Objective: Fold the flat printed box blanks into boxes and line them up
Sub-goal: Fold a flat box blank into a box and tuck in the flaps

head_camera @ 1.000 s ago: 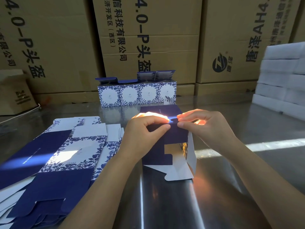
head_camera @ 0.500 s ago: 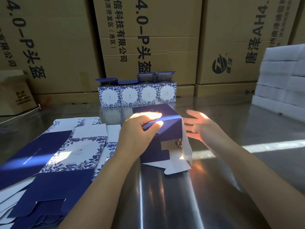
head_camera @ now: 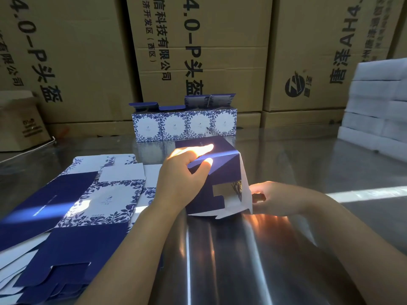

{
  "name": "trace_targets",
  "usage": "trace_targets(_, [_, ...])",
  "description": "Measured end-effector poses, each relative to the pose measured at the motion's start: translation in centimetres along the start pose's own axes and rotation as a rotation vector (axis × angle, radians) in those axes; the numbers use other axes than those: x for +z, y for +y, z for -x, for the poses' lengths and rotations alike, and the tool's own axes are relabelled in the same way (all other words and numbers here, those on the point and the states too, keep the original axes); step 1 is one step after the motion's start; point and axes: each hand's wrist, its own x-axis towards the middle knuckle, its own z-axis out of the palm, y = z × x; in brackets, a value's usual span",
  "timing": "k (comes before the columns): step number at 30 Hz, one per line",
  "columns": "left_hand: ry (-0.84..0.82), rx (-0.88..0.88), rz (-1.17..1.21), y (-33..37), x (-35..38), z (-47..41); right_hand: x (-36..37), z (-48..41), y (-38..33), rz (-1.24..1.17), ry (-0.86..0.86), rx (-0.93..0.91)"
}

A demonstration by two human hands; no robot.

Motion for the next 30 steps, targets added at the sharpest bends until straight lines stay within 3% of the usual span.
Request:
trace_targets(5, [0.095, -0.108, 0.038, -0.1, -0.3, -0.3, 0.0, -0.5, 0.1, -0.252, 0.122, -0.069])
trace_targets(10, [0.164, -0.084, 0.144, 0.3, -0.5, -0.4, -0.2, -0.8, 0.4, -0.624, 0.215, -0.052])
trace_targets(17, [0.185, -0.125, 0.258, 0.4, 0.3, -0.1, -1.3, -0.5, -0.3, -0.893, 0.519, -0.231])
trace_targets(20, [0.141, -0.093, 0.187, 0.2, 0.9, 0.3, -1.3, -0.6, -0.5, -0.923, 0.598, -0.272])
trace_targets(30, [0.098, -0.009, -0.025, 0.8, 0.7, 0.6, -1.0, -0.2, -1.5, -0.679, 0.794, -0.288])
